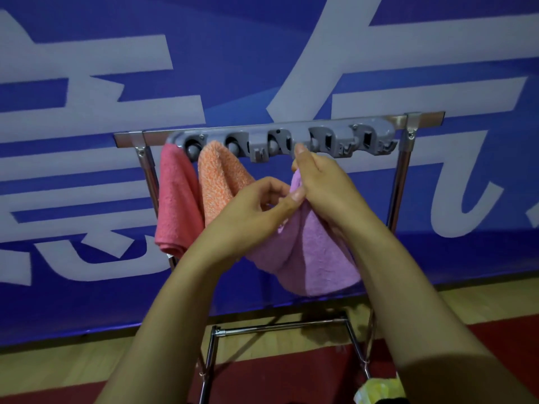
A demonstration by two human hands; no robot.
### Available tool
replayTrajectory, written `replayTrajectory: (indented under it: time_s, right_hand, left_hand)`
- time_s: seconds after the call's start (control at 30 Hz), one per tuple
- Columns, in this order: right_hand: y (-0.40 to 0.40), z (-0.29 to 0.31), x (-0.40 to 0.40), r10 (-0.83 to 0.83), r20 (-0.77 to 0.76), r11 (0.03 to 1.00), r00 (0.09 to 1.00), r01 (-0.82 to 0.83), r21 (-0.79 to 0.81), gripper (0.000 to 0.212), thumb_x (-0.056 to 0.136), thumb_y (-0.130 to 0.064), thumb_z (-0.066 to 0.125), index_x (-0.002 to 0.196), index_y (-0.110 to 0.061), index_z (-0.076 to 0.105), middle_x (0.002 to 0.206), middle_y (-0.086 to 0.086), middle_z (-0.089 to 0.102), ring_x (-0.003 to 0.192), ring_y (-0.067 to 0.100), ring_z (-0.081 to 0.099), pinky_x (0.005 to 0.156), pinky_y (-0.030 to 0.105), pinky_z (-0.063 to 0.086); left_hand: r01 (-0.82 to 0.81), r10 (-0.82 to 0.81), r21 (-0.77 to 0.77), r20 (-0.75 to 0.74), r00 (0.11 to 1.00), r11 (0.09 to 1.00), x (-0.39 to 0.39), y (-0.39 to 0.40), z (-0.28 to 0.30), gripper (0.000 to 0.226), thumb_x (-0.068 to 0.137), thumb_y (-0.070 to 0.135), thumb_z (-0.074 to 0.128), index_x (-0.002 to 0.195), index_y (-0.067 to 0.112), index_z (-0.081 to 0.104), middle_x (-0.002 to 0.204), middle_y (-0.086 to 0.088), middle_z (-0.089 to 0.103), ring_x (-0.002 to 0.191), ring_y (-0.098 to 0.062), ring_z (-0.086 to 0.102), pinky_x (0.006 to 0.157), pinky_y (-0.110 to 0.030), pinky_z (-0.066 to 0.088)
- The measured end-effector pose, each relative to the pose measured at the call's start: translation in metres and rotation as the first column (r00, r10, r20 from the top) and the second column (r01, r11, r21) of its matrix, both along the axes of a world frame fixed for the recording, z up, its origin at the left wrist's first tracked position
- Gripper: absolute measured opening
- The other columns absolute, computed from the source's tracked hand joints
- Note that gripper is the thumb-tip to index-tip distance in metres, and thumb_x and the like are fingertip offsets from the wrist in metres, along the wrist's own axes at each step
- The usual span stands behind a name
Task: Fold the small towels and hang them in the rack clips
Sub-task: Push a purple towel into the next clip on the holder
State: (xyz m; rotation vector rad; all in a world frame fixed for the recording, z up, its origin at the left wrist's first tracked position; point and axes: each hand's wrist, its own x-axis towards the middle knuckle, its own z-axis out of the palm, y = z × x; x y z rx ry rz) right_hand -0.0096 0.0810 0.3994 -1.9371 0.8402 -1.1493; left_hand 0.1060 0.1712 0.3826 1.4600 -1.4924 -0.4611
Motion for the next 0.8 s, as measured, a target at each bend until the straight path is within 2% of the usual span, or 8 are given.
replayTrajectory:
  time_s: [0.1,0.27,0.33,0.4,0.5,0.57,0.7,0.8]
  right_hand:
    - [-0.004,0.005,0.004,0.016,0.091,0.995,0.996,-0.025,0.094,0.046,0.108,-0.045,0.037,0.076,-0.022,0.060,0.068,-0.008,0.062,0.066,0.008,0.057,0.070,0.030,0.047]
    - [-0.011,-0.007,0.004,0.089,0.107,0.972,0.990,-0.109,0.207,0.061,0.107,-0.052,0.035,0.073,-0.019,0.073,0.079,-0.004,0.072,0.083,0.018,0.067,0.094,0.046,0.055]
    - [-0.016,-0.015,-0.001,0.161,0.159,0.936,0.974,-0.201,0.289,0.058,0.104,-0.057,0.038,0.089,-0.018,0.079,0.095,0.003,0.077,0.097,0.024,0.072,0.102,0.050,0.053]
    - [-0.021,-0.023,-0.007,0.207,0.242,0.878,0.948,-0.290,0.381,0.052,0.104,-0.054,0.044,0.103,-0.014,0.077,0.104,0.007,0.078,0.106,0.025,0.073,0.105,0.050,0.051]
    - [-0.023,-0.030,-0.008,0.276,0.294,0.820,0.915,-0.384,0.425,0.038,0.104,-0.043,0.051,0.112,-0.013,0.073,0.108,0.005,0.078,0.106,0.019,0.073,0.103,0.042,0.052]
    - [-0.024,-0.028,-0.001,0.309,0.338,0.810,0.889,-0.432,0.396,0.035,0.104,-0.038,0.053,0.122,-0.012,0.069,0.113,0.007,0.077,0.108,0.021,0.072,0.100,0.040,0.053]
    - [-0.031,-0.015,0.034,0.242,0.272,0.912,0.931,-0.314,0.264,0.032,0.101,-0.049,0.055,0.112,-0.022,0.069,0.109,0.005,0.077,0.106,0.026,0.072,0.098,0.050,0.056]
    - [-0.037,-0.005,0.059,0.167,0.249,0.941,0.954,-0.230,0.249,0.032,0.098,-0.053,0.058,0.107,-0.024,0.068,0.096,-0.004,0.078,0.090,0.014,0.074,0.079,0.035,0.059]
  left_hand:
    - [0.017,-0.015,-0.029,0.055,0.998,0.999,0.000,-0.006,0.006,0.020,0.105,0.036,0.059,0.106,0.017,0.063,0.096,0.002,0.072,0.084,-0.014,0.067,0.080,-0.038,0.056]
    - [-0.093,0.117,-0.125,0.200,0.973,0.988,-0.003,-0.018,-0.002,0.014,0.107,0.031,0.055,0.102,0.018,0.057,0.090,0.007,0.067,0.081,-0.006,0.063,0.068,-0.024,0.047]
    - [-0.115,0.137,-0.180,0.117,0.984,0.977,0.000,-0.021,-0.004,0.012,0.107,0.028,0.054,0.104,0.017,0.057,0.096,0.004,0.068,0.090,-0.011,0.064,0.077,-0.027,0.049]
    - [-0.173,0.178,-0.216,0.000,0.984,0.961,0.005,-0.022,-0.004,0.012,0.109,0.029,0.051,0.108,0.018,0.057,0.099,0.006,0.066,0.089,-0.004,0.061,0.079,-0.025,0.048]
    - [-0.259,0.213,-0.200,-0.225,0.951,0.945,0.010,-0.026,-0.001,0.018,0.110,0.034,0.047,0.119,0.021,0.057,0.107,0.009,0.065,0.098,-0.002,0.061,0.086,-0.026,0.050]
    - [-0.298,0.226,-0.167,-0.350,0.909,0.940,0.011,-0.033,0.000,0.021,0.111,0.035,0.045,0.121,0.020,0.055,0.109,0.006,0.065,0.098,-0.006,0.062,0.083,-0.030,0.050]
    - [-0.393,0.264,-0.176,-0.495,0.828,0.902,0.013,-0.052,0.007,0.028,0.110,0.034,0.047,0.126,0.013,0.056,0.111,-0.004,0.069,0.091,-0.008,0.067,0.068,-0.019,0.053]
    - [-0.478,0.307,-0.204,-0.544,0.781,0.854,0.018,-0.070,0.014,0.027,0.107,0.032,0.052,0.125,0.012,0.054,0.110,-0.006,0.071,0.095,-0.014,0.071,0.078,-0.030,0.058]
